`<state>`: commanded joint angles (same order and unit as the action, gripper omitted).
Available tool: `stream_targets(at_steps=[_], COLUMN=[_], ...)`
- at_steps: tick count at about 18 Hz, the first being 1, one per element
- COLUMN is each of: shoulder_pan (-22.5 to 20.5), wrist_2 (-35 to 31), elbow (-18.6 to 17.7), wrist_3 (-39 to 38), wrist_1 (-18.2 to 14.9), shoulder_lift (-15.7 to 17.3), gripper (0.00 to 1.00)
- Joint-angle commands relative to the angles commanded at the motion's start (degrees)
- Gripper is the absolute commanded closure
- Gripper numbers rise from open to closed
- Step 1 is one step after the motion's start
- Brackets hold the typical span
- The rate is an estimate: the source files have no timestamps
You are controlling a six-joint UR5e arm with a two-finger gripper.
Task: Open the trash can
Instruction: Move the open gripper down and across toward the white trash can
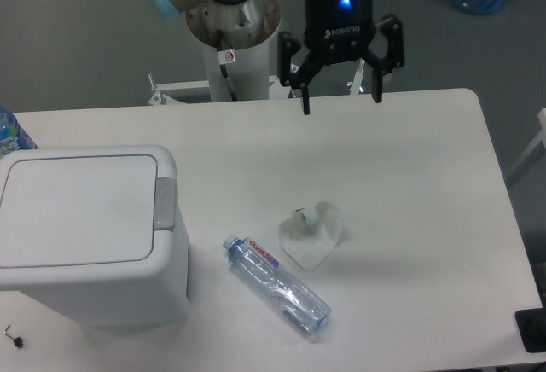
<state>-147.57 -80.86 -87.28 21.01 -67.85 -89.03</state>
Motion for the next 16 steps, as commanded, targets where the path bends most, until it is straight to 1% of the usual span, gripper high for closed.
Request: stream_targets(at_steps=[8, 13, 16], shoulder_pan=[0.8, 2.6, 3.2], wrist_2=[0.0, 0.0, 0.1], elbow=[0.0, 0.9, 0.8], wrist_3=[-1.7, -1.8, -3.0], wrist_1=[-0.1, 0.0, 2.8], shoulder_lift=[-0.3, -1.8, -2.8], gripper=[0.00, 0.00, 0.00])
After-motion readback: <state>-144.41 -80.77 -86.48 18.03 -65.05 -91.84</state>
